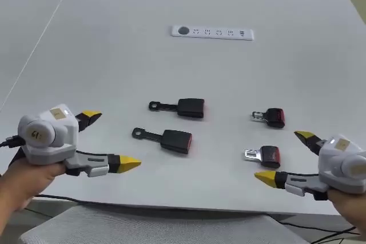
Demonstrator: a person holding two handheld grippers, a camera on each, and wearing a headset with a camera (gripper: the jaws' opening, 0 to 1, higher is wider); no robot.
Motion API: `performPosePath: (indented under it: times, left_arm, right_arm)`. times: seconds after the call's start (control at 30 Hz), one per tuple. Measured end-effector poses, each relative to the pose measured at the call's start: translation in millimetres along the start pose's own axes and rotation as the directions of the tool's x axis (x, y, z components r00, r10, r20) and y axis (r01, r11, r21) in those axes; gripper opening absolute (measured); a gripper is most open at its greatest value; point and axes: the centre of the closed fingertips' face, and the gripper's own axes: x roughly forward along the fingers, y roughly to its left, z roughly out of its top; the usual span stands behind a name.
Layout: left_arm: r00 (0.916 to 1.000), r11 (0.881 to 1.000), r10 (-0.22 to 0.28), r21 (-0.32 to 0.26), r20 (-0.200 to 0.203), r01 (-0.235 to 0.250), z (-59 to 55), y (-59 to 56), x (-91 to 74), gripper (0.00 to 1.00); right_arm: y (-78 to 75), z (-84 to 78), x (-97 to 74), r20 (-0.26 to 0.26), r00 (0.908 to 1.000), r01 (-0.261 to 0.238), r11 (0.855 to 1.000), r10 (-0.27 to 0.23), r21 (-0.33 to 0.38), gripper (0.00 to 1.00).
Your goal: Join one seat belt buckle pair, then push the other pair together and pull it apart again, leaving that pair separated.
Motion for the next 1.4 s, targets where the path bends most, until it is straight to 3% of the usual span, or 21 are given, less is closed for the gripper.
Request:
performPosePath:
  times: [1.0,1.4]
  left_arm:
    - [0.9984,0.998,-0.035,0.055,-0.044,0.037,-0.3,-0.5,15.6,0.99]
    - [0.9954,0.992,-0.065,0.102,-0.071,0.072,-0.1,-3.8,27.5,0.98]
  right_arm:
    - [-5.9,-2.5,7.7,-0.012,0.9996,-0.024,1.0,0.024,-0.004,0.94]
    - [-4.3,-6.9,12.5,-0.044,0.997,-0.066,0.997,0.064,-0.047,0.94]
